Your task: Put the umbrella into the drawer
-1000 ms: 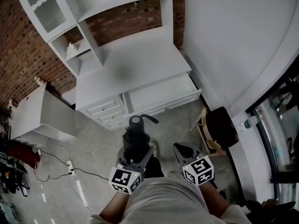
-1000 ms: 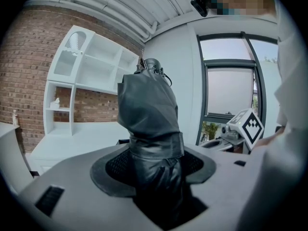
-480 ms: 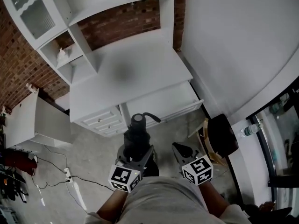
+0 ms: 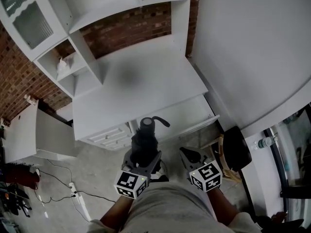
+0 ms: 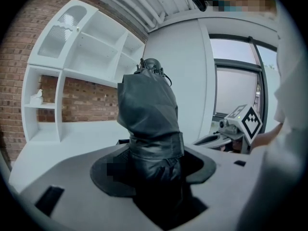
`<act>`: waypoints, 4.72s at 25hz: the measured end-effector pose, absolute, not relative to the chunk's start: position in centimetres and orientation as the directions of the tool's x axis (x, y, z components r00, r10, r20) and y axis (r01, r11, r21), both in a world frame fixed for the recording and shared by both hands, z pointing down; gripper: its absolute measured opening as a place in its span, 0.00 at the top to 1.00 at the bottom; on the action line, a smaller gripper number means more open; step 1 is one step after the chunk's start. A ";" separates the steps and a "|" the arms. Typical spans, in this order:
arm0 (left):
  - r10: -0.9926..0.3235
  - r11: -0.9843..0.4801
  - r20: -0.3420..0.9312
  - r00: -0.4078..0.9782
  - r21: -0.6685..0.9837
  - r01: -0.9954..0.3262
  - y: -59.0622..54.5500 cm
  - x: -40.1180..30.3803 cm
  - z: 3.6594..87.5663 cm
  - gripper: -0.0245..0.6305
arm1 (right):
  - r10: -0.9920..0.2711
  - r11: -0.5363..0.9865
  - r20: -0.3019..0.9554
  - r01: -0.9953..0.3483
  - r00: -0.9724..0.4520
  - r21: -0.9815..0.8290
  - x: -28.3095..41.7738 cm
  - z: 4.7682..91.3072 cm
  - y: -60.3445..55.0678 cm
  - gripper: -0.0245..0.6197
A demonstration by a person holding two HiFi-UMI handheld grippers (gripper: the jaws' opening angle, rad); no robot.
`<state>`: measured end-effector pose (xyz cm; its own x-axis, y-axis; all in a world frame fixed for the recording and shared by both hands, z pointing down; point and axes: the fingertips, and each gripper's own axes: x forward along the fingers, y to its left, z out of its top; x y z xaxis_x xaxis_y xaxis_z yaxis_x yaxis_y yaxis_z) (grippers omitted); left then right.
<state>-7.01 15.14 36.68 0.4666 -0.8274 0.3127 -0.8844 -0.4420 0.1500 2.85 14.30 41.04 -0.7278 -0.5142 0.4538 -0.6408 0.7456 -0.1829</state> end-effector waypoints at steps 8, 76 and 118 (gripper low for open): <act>-0.813 -0.475 0.303 0.497 0.148 -0.867 10.2 -10.2 36.6 0.54 | -0.542 0.719 0.458 -0.671 -0.704 -0.180 -0.1 41.2 9.7 0.92; -0.740 -0.498 0.492 0.458 0.057 -0.866 -3.8 -8.0 42.5 0.54 | -0.389 0.762 0.556 -0.596 -0.735 -0.254 1.0 45.9 -5.1 0.92; -0.607 -0.588 0.681 0.410 -0.037 -0.808 -5.8 -7.3 52.5 0.54 | -0.355 0.753 0.595 -0.598 -0.721 -0.276 2.7 49.0 -8.8 0.92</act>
